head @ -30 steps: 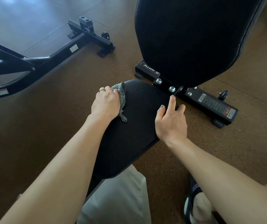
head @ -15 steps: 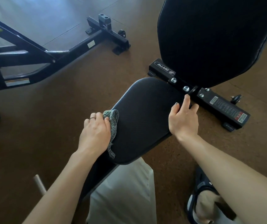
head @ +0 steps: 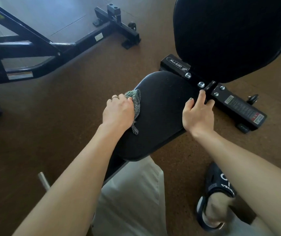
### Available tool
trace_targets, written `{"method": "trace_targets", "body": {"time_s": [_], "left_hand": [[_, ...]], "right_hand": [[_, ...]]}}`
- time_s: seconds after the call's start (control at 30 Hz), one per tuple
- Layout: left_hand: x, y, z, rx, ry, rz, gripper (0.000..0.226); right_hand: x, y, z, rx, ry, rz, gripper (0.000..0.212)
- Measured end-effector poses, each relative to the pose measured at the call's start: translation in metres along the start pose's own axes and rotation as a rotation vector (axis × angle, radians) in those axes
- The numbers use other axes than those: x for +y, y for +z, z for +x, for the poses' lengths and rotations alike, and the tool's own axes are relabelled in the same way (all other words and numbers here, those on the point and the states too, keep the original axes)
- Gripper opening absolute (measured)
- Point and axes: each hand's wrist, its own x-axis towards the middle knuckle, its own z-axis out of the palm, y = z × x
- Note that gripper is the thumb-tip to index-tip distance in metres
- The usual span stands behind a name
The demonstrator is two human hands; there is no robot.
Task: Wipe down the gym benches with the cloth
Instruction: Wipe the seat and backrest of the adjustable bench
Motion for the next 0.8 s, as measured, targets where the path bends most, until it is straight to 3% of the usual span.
{"method": "trace_targets", "body": {"time_s": [0.27,0.43,0.57,0.67,0.8], "left_hand": [[-0.035,0.008,-0.062,0.022,0.007,0.225,0.052],[-0.035,0.017,-0.124,0.306,0.041,-0.017,0.024],[-0.029,0.039,-0.147,0.417,0.058,-0.176,0.033],[-0.023,0.052,-0.149,0.45,0.269,-0.162,0.038],[-0.027,0.062,-0.142,0.456,0.564,0.175,0.044]], "right_hand": [[-0.002,-0.003,-0.002,-0.024,0.012,-0.024,0.06],[-0.005,-0.001,-0.001,-0.028,0.029,-0.014,0.06],[-0.005,-0.001,-0.004,-0.02,0.04,-0.003,0.059],[-0.005,-0.002,-0.005,-0.012,0.041,-0.008,0.06],[-0.006,-0.003,-0.005,-0.019,0.038,-0.008,0.059]]}}
